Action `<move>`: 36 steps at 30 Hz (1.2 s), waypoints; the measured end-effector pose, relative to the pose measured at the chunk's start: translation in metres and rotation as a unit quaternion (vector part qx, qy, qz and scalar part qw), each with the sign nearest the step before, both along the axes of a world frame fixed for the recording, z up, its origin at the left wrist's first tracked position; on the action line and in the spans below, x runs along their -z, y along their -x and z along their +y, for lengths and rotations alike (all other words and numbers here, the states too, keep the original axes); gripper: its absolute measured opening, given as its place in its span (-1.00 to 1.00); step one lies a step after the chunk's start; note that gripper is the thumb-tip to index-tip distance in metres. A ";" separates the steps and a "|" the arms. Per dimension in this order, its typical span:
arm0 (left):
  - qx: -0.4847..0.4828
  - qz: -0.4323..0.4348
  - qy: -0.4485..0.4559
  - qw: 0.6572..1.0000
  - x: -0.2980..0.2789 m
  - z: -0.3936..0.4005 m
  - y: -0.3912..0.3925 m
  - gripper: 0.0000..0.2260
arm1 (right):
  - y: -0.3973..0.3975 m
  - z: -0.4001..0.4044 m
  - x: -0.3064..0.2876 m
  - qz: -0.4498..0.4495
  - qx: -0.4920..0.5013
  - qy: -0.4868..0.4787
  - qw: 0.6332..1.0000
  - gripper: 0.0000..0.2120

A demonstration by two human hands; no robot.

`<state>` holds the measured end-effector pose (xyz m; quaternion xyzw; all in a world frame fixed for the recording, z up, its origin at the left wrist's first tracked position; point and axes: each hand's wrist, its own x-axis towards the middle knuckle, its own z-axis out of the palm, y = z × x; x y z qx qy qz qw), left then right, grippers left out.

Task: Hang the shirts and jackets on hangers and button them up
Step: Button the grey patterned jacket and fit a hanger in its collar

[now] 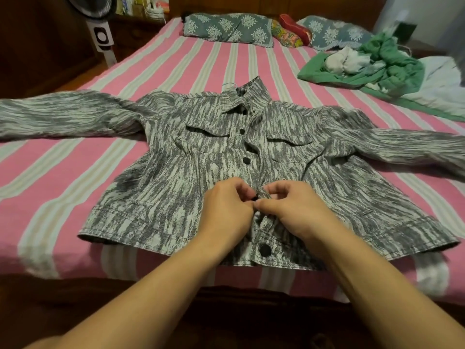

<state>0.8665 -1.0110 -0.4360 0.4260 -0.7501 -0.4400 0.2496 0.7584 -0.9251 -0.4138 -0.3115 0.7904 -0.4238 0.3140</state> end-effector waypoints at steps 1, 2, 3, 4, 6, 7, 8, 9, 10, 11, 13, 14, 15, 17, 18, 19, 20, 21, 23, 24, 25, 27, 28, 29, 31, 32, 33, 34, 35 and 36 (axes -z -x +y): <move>-0.004 0.012 -0.023 1.000 0.001 -0.002 0.000 -0.82 | -0.002 0.000 0.000 0.022 -0.011 0.002 1.000 -0.82; -0.007 0.034 -0.068 0.997 0.001 -0.004 -0.001 -0.82 | -0.004 0.001 0.000 0.042 -0.023 0.005 0.999 -0.85; -0.008 0.059 -0.120 0.991 0.000 -0.005 -0.003 -0.83 | -0.005 0.002 0.000 0.052 -0.036 0.008 0.998 -0.87; -0.007 0.077 -0.161 0.984 0.000 -0.005 -0.004 -0.84 | -0.006 0.003 -0.001 0.053 -0.048 0.009 0.997 -0.89; 0.003 0.079 -0.181 0.980 0.000 -0.007 -0.006 -0.85 | -0.002 0.006 -0.005 0.031 -0.065 0.001 0.997 -0.96; 0.007 0.073 -0.174 0.982 -0.001 -0.007 -0.006 -0.85 | 0.003 0.007 -0.007 0.011 -0.073 -0.006 0.997 -0.92; 0.008 0.066 -0.163 0.984 -0.001 -0.006 -0.005 -0.85 | 0.007 0.007 -0.008 -0.013 -0.082 -0.013 0.996 -0.85; 0.010 0.058 -0.153 0.986 -0.001 -0.006 -0.005 -0.85 | 0.010 0.006 -0.009 -0.037 -0.090 -0.018 0.995 -0.81; 0.009 0.052 -0.148 0.988 -0.001 -0.006 -0.004 -0.85 | 0.013 0.005 -0.008 -0.046 -0.097 -0.022 0.994 -0.78; 0.008 0.052 -0.152 0.987 -0.001 -0.007 -0.004 -0.86 | 0.014 0.004 -0.007 -0.036 -0.103 -0.023 0.994 -0.78; 0.001 0.076 -0.201 0.977 -0.003 -0.009 -0.003 -0.93 | 0.011 0.002 -0.005 0.012 -0.105 -0.022 0.994 -0.80; -0.001 0.099 -0.238 0.966 -0.006 -0.010 -0.003 -0.98 | 0.008 0.001 -0.004 0.034 -0.102 -0.017 0.994 -0.81; -0.001 0.113 -0.262 0.958 -0.007 -0.011 -0.003 -0.92 | 0.004 0.000 -0.002 0.052 -0.097 -0.011 0.994 -0.82; 0.003 0.098 -0.263 0.960 -0.008 -0.012 -0.001 -0.83 | -0.005 -0.002 0.002 0.084 -0.083 0.005 0.993 -0.80; -0.001 0.089 -0.254 0.963 -0.008 -0.012 -0.001 -0.83 | -0.008 -0.004 0.005 0.102 -0.073 0.011 0.992 -0.81; -0.009 0.086 -0.255 0.963 -0.008 -0.012 0.000 -0.87 | -0.010 -0.005 0.008 0.125 -0.066 0.015 0.990 -0.82; -0.022 0.088 -0.264 0.960 -0.008 -0.011 0.000 -0.91 | -0.010 -0.006 0.011 0.147 -0.064 0.018 0.987 -0.83; -0.036 0.095 -0.278 0.955 -0.008 -0.011 0.000 -0.93 | -0.009 -0.007 0.012 0.158 -0.068 0.021 0.985 -0.83; -0.057 0.114 -0.326 0.937 -0.010 -0.012 0.000 -0.93 | -0.004 -0.007 0.012 0.138 -0.088 0.036 0.986 -0.83; -0.063 0.122 -0.351 0.926 -0.011 -0.012 0.000 -0.94 | 0.001 -0.006 0.012 0.130 -0.103 0.041 0.985 -0.84; -0.068 0.125 -0.374 0.916 -0.012 -0.012 0.000 -0.94 | 0.007 -0.005 0.011 0.146 -0.122 0.044 0.981 -0.85; -0.075 0.125 -0.408 0.901 -0.012 -0.013 0.000 -0.90 | 0.019 0.000 0.010 0.238 -0.158 0.053 0.957 -0.82; -0.074 0.122 -0.421 0.896 -0.012 -0.014 0.000 -0.90 | 0.024 0.003 0.010 0.274 -0.173 0.070 0.943 -0.77; -0.069 0.117 -0.430 0.892 -0.012 -0.015 -0.001 -0.90 | 0.027 0.004 0.010 0.290 -0.189 0.095 0.933 -0.72; -0.055 0.103 -0.437 0.892 -0.013 -0.016 -0.002 -0.89 | 0.031 0.002 0.009 0.339 -0.236 0.135 0.900 -0.66; -0.049 0.099 -0.437 0.893 -0.014 -0.017 -0.003 -0.87 | 0.033 -0.001 0.007 0.386 -0.267 0.141 0.872 -0.65; -0.043 0.095 -0.439 0.892 -0.015 -0.018 -0.003 -0.86 | 0.035 -0.003 0.004 0.435 -0.300 0.141 0.837 -0.65; -0.037 0.093 -0.443 0.891 -0.016 -0.018 -0.004 -0.85 | 0.038 -0.007 -0.001 0.481 -0.333 0.138 0.799 -0.64; -0.032 0.092 -0.448 0.888 -0.017 -0.018 -0.004 -0.86 | 0.043 -0.010 -0.006 0.517 -0.367 0.134 0.762 -0.64; -0.028 0.092 -0.454 0.886 -0.018 -0.018 -0.004 -0.86 | 0.047 -0.013 -0.011 0.542 -0.399 0.131 0.727 -0.63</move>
